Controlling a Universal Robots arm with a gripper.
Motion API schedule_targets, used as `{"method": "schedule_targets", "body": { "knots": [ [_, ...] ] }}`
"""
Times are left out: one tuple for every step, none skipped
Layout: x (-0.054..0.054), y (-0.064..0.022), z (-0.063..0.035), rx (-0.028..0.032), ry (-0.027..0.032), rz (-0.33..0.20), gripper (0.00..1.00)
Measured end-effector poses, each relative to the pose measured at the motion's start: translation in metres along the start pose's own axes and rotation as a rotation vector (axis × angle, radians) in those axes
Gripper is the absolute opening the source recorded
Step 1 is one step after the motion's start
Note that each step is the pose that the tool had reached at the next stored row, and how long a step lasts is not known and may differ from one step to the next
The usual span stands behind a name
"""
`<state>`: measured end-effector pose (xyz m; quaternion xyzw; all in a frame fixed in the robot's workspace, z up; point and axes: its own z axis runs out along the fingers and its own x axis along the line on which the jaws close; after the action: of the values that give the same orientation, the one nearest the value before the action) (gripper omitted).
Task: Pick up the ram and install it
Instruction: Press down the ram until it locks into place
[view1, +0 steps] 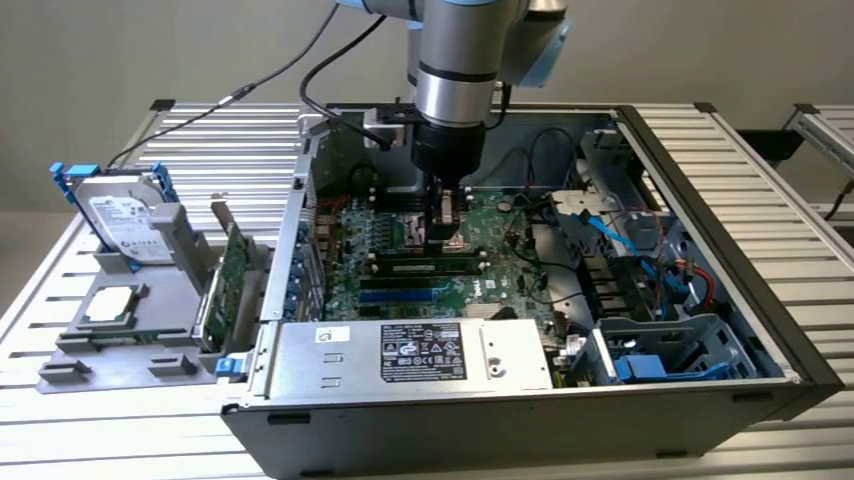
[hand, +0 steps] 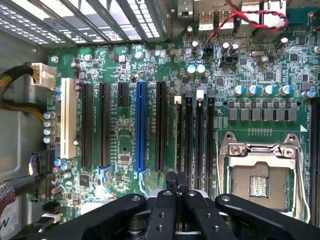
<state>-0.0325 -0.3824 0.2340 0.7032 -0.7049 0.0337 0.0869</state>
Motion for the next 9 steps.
{"method": "schedule_targets", "body": {
  "knots": [
    [0.0002, 0.0001, -0.0014, 0.0, 0.0001, 0.0, 0.11],
    [0.0005, 0.0002, -0.0027, 0.0, 0.0001, 0.0, 0.11],
    [0.0008, 0.0003, -0.0044, 0.0001, 0.0001, 0.0, 0.11],
    [0.0011, 0.0005, -0.0063, -0.0001, 0.0003, 0.0, 0.11],
    [0.0013, 0.0006, -0.0077, 0.0, 0.0002, 0.0, 0.11],
    [0.0015, 0.0006, -0.0086, 0.0, 0.0002, 0.0, 0.11],
    [0.0015, 0.0006, -0.0087, 0.0, 0.0001, 0.0, 0.11],
    [0.0015, 0.0006, -0.0087, 0.0001, 0.0, 0.0, 0.11],
    [0.0015, 0.0006, -0.0087, 0.0001, 0.0, 0.0, 0.11]
  ]
}}
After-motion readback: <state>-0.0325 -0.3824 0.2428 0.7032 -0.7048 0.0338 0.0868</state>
